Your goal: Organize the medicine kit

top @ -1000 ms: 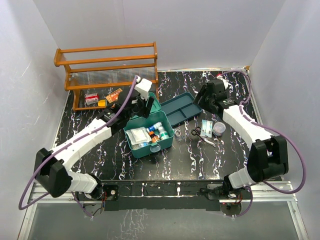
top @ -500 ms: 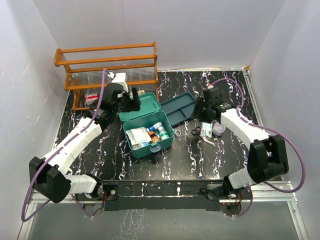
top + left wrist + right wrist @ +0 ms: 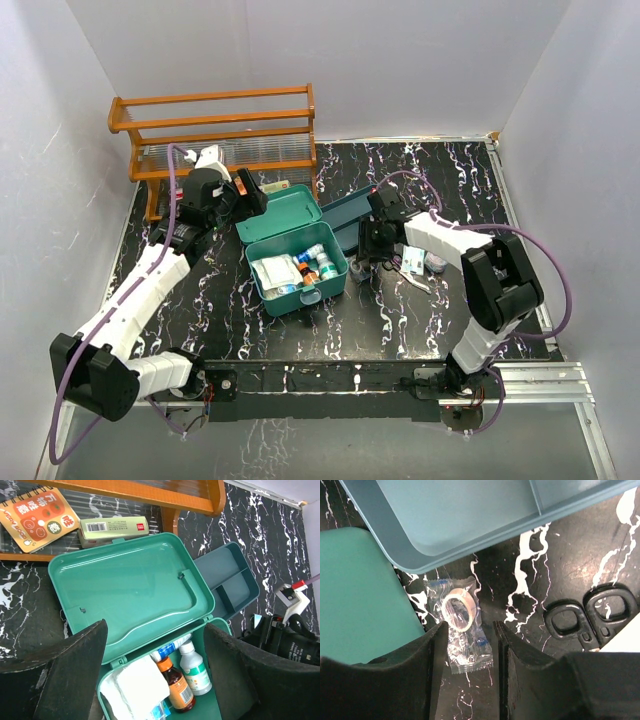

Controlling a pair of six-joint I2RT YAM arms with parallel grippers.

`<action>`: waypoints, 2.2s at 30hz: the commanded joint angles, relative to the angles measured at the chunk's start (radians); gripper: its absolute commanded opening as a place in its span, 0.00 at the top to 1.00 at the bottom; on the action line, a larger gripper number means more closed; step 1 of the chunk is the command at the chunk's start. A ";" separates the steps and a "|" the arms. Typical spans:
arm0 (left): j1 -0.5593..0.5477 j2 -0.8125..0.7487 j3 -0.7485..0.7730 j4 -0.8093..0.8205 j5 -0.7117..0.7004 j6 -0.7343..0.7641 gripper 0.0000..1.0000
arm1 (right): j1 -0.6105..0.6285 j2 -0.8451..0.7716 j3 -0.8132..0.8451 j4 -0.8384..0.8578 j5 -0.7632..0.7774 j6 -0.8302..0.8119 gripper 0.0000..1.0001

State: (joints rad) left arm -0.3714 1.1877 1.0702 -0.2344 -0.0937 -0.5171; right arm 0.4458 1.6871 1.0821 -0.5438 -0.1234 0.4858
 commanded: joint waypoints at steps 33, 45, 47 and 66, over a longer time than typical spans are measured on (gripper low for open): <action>0.002 0.008 -0.001 0.050 0.005 -0.020 0.23 | 0.039 0.125 0.075 -0.025 0.043 -0.119 0.86; 0.003 -0.005 -0.007 0.038 -0.017 -0.019 0.23 | 0.044 -0.061 0.007 0.038 0.091 -0.107 1.00; 0.003 -0.005 -0.009 0.040 -0.020 -0.019 0.23 | 0.042 -0.094 -0.008 0.053 0.112 -0.104 1.00; 0.004 0.015 0.032 0.019 -0.042 -0.001 0.22 | -0.011 0.034 0.225 -0.004 0.607 0.312 1.00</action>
State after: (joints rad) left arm -0.3702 1.2072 1.0657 -0.2035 -0.1173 -0.5339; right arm 0.4690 1.6703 1.2350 -0.4969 0.3363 0.6155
